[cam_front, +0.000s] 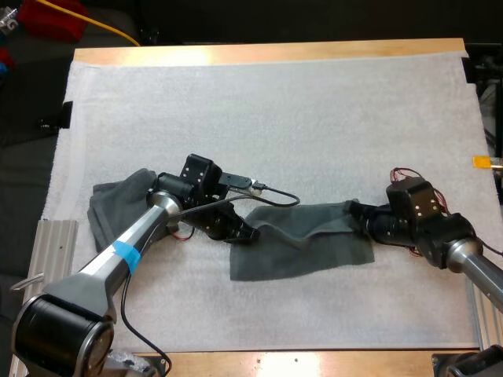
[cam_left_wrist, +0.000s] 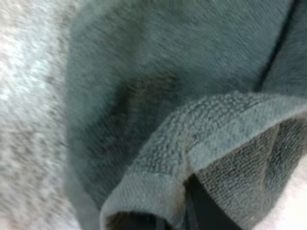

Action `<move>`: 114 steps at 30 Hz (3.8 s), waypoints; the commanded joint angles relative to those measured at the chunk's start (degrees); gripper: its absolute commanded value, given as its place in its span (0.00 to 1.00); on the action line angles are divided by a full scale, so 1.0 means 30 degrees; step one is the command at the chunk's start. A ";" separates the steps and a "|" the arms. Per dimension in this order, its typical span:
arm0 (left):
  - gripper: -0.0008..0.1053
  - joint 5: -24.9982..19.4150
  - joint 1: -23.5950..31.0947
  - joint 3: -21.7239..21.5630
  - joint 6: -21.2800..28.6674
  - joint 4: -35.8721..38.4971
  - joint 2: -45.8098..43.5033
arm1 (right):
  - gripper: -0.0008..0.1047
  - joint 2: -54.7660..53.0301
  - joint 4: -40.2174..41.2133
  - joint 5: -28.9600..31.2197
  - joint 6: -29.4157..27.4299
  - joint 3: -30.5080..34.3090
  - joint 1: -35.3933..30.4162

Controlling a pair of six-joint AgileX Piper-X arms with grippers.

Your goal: Pick towel from pile, fold and stack

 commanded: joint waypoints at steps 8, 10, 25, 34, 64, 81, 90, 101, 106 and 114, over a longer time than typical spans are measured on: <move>0.08 -0.1123 -0.0001 -0.0101 -0.0001 -0.0740 -0.0014 | 0.06 0.0067 -0.0399 0.0510 0.0055 -0.0115 -0.0103; 0.16 -0.1123 -0.0001 -0.0101 -0.0001 -0.0849 -0.0014 | 0.07 0.0067 -0.0399 0.0611 0.0055 -0.0115 -0.0103; 0.66 -0.2137 -0.0001 -0.0101 -0.0290 -0.0870 -0.0014 | 0.51 0.0067 -0.2954 0.0175 0.0055 -0.0115 -0.0103; 0.66 -0.2112 -0.0001 -0.0101 0.0169 0.0060 -0.0065 | 0.63 0.0067 -0.3991 -0.0768 -0.1010 -0.0115 -0.0103; 0.66 -0.2149 -0.0001 -0.0101 -0.0040 0.3333 -1.0730 | 0.63 -0.5130 0.4707 0.0280 -0.7178 -0.0115 -0.0103; 0.66 0.0352 -0.0001 -0.0101 -0.1421 0.3542 -1.3439 | 0.63 -0.5675 0.5805 0.2002 -0.8152 -0.0115 -0.0312; 0.66 0.0784 -0.0001 -0.0101 -0.1421 0.3542 -1.3439 | 0.63 -0.5675 0.5807 -0.0348 -0.8862 -0.0115 -0.3738; 0.66 0.0974 -0.0001 -0.0101 -0.1562 0.3542 -1.3439 | 0.63 -0.5546 0.5851 -0.3850 -1.0926 -0.0115 -0.7359; 0.66 0.1361 -0.0001 -0.0101 -0.1562 0.3576 -1.3439 | 0.63 -0.4497 0.5927 -0.4763 -1.1381 -0.0115 -0.8091; 0.66 0.1361 -0.0001 -0.0101 -0.1562 0.4079 -1.3439 | 0.63 -0.1659 0.5714 -0.6722 -1.2362 -0.0115 -0.8108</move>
